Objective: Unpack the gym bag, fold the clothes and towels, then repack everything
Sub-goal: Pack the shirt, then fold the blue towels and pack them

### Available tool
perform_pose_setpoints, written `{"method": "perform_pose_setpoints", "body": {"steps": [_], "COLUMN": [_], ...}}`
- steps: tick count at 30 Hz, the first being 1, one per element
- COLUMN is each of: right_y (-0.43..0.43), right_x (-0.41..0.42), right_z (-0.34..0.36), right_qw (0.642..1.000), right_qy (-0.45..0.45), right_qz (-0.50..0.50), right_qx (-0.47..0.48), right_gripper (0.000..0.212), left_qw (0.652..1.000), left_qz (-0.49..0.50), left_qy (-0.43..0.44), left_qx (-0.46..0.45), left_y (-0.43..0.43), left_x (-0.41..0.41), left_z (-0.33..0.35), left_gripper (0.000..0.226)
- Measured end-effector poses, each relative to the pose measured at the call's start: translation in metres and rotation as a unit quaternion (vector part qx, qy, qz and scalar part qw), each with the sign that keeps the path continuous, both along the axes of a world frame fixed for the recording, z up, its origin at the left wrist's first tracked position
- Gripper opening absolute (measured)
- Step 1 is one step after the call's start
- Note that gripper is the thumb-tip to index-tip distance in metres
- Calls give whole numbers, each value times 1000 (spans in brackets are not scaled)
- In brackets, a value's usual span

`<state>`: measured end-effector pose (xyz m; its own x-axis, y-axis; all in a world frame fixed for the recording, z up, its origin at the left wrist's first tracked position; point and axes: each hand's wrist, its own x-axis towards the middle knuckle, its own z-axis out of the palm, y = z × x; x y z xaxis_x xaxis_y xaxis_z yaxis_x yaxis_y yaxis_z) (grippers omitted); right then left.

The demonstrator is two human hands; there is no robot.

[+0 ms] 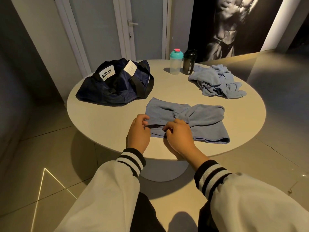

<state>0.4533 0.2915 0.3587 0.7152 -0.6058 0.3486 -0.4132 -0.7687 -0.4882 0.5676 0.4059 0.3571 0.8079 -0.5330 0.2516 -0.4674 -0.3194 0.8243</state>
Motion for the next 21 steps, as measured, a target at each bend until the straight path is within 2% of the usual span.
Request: {"method": "perform_pose_setpoints", "body": {"steps": [5,9,14,18,21], "right_y": [0,-4,-8,-7,-11], "right_x": [-2,-1,1,2,6], "right_z": [-1,-8,-8,-3,1], "right_qw": [997,998,1000,998,996], "right_qy": [30,-3,13,-21,-1], "right_qz": [-44,-38,-23,-49,-71], "right_qx": [-50,-58,-16,37,50], "right_gripper": [22,21,58,72,65], "left_qw": [998,994,980,984,983], "left_qz": [-22,-64,-82,-33,-6], "left_qy": [-31,-68,-118,-107,-143], "left_qx": [40,64,141,138,114], "left_y": [-2,-5,-7,-7,-9], "left_x": [0,0,-2,-5,-6], "left_z": [0,-5,-7,-1,5], "left_gripper": [39,41,49,32,13]}}
